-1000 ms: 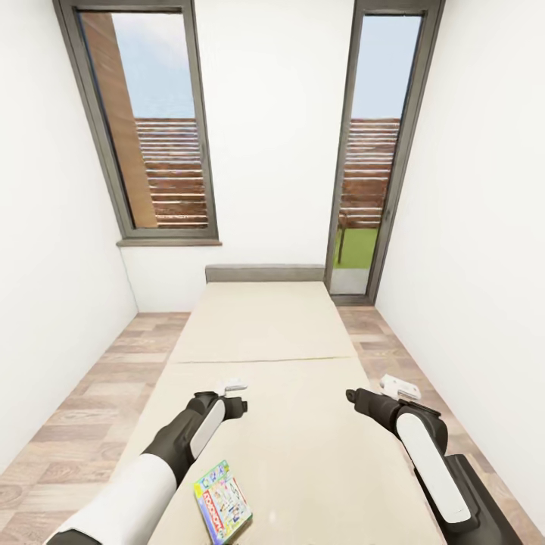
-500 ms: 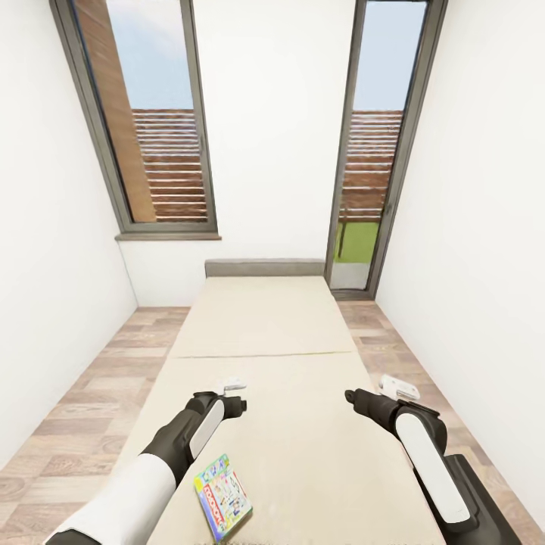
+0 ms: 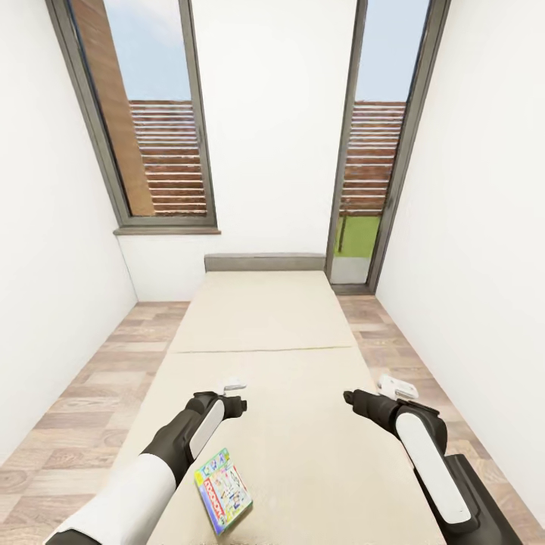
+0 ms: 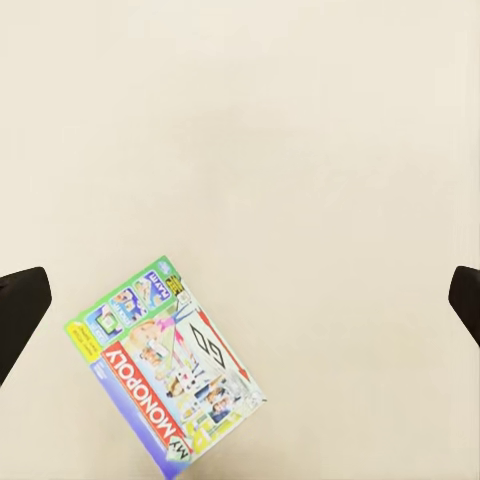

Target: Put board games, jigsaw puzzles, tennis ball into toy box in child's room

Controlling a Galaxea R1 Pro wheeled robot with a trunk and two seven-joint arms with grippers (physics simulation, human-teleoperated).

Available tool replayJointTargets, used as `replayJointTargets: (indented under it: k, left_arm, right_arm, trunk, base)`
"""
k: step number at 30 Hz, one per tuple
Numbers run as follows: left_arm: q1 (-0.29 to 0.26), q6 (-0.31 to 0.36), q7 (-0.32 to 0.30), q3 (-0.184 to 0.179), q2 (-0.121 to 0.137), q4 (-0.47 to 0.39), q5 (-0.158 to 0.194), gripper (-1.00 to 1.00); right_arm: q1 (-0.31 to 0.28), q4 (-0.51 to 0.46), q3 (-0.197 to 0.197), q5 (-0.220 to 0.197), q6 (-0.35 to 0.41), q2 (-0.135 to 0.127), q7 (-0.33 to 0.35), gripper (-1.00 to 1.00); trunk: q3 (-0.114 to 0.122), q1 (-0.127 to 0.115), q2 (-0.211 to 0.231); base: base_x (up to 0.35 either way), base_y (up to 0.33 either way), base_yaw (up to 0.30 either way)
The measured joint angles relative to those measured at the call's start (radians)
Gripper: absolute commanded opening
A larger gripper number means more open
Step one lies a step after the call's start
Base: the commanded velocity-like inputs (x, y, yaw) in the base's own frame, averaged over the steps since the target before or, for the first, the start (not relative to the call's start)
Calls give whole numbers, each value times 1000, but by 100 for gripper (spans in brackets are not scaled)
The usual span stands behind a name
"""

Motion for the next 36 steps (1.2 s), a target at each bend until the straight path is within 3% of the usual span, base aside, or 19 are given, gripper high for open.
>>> replayJointTargets:
  k: [4,7,12,14,16,18,20,23,27,36]
  left_arm:
    - [0,0,0,0,0,0,0,100]
    - [0,0,-1,0,0,0,0,100]
    - [0,0,-1,1,1,0,0,100]
    - [0,0,-2,1,1,0,0,100]
    - [0,0,-2,1,1,0,0,100]
    - [0,0,-2,0,2,0,1,100]
    - [0,0,-2,0,2,0,1,100]
    - [0,0,-2,1,2,0,1,100]
    - [0,0,-2,0,2,0,1,100]
    - [0,0,-2,0,2,0,1,100]
  right_arm:
    - [-1,-6,-2,-10,62,1,12,100]
    - [-1,-8,-3,-32,90,0,77,100]
    - [1,-11,-31,-62,106,-19,374,100]
    - [12,-12,-96,-71,110,-43,619,100]
    - [17,-12,-133,-84,113,-57,730,100]
    - [28,-12,-196,-88,117,-87,934,100]
    - [37,-12,-236,-87,118,-108,1060,100]
    - [45,-12,-268,-84,119,-126,1168,100]
    - [50,-12,-287,-83,119,-136,1229,100]
    - [52,-12,-292,-82,117,-138,1249,100]
  trunk:
    - [-6,0,0]
    - [-11,0,0]
    - [-19,0,0]
    - [-22,0,0]
    - [-25,0,0]
    - [-28,0,0]
    - [-31,0,0]
    - [-36,0,0]
    - [-43,0,0]
    - [-58,0,0]
  base:
    - [0,0,0]
    - [0,0,0]
    - [0,0,0]
    - [0,0,0]
    - [0,0,0]
    - [0,0,0]
    - [0,0,0]
    - [0,0,0]
    - [0,0,0]
    - [0,0,0]
